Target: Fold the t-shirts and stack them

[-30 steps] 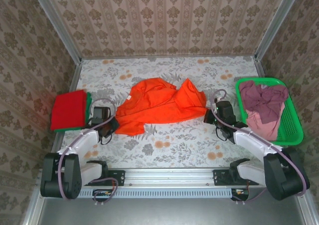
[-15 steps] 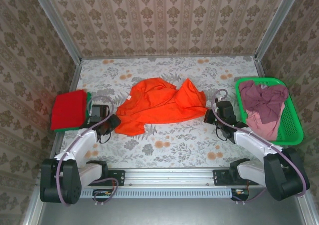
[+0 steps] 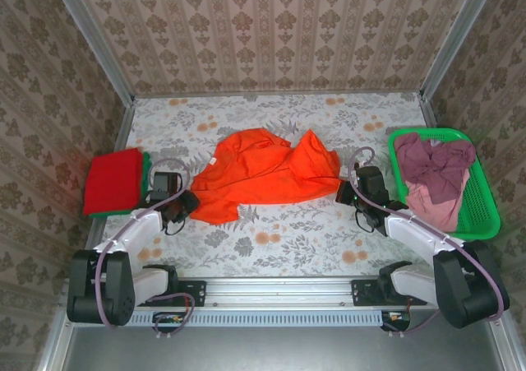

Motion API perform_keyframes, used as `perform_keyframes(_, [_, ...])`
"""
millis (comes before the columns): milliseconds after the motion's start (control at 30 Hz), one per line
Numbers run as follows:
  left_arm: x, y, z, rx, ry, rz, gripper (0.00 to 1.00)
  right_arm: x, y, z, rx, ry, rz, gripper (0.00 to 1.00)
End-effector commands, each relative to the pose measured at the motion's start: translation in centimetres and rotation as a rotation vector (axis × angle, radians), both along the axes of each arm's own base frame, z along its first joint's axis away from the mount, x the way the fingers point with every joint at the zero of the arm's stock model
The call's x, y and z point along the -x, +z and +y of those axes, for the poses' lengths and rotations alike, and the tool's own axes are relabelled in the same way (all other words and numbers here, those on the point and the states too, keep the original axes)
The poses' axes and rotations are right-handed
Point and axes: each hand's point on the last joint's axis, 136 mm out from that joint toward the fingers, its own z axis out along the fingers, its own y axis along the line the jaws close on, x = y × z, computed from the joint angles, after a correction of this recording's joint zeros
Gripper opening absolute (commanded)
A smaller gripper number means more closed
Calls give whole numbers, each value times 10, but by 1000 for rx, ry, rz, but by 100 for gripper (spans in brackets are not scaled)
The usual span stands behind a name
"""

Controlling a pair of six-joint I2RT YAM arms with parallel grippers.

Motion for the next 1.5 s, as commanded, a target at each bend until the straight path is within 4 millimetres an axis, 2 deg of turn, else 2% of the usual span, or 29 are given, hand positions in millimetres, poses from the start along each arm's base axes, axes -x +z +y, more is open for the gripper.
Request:
perform_keyframes(0, [1, 2, -2, 26, 3, -2, 3, 2, -1, -2, -17, -18, 0, 0])
perform_keyframes(100, [1, 11, 0, 18, 4, -24, 0, 1, 8, -2, -27, -22, -20, 0])
perform_keyframes(167, [-1, 22, -1, 16, -3, -50, 0, -1, 24, 0, -46, -18, -61, 0])
perform_keyframes(233, [-7, 38, 0, 14, -7, -94, 0, -4, 49, 1, -67, -16, -132, 0])
perform_keyframes(333, [-22, 79, 2, -9, -12, -209, 0, -9, 99, 0, -79, -12, -270, 0])
perform_keyframes(433, [-42, 137, 4, -39, -27, -359, 0, -13, 154, 0, -88, 4, -406, 0])
perform_keyframes(567, [-72, 229, 2, -77, -60, -595, 0, -12, 237, 4, -82, 54, -596, 0])
perform_keyframes(600, [-76, 253, 2, -86, -65, -651, 0, -9, 264, 5, -74, 71, -654, 0])
perform_keyframes(633, [-80, 272, 2, -93, -69, -693, 0, -7, 281, 6, -70, 80, -688, 0])
perform_keyframes(700, [-81, 315, 1, -104, -81, -786, 0, 1, 325, 6, -51, 104, -773, 0])
perform_keyframes(767, [-77, 348, -1, -117, -103, -853, 0, 13, 365, 7, -41, 128, -854, 0])
perform_keyframes(933, [-51, 429, 4, -180, -122, -1010, 0, 38, 437, 8, -27, 175, -1005, 0])
perform_keyframes(1000, [-39, 458, 6, -205, -123, -1074, 0, 44, 457, 9, -19, 189, -1043, 0])
perform_keyframes(1067, [-30, 480, 5, -210, -131, -1123, 0, 50, 475, 10, -13, 202, -1076, 0])
perform_keyframes(1133, [-23, 497, 3, -201, -146, -1160, 0, 56, 492, 12, -16, 219, -1104, 0])
perform_keyframes(1267, [-21, 519, -1, -198, -164, -1204, 0, 60, 514, 16, -21, 246, -1127, 0])
perform_keyframes(1333, [-29, 523, -1, -213, -164, -1205, 0, 52, 515, 16, 1, 239, -1114, 0])
perform_keyframes(1467, [-63, 520, -3, -236, -170, -1175, 0, 7, 502, 15, 60, 197, -1033, 0])
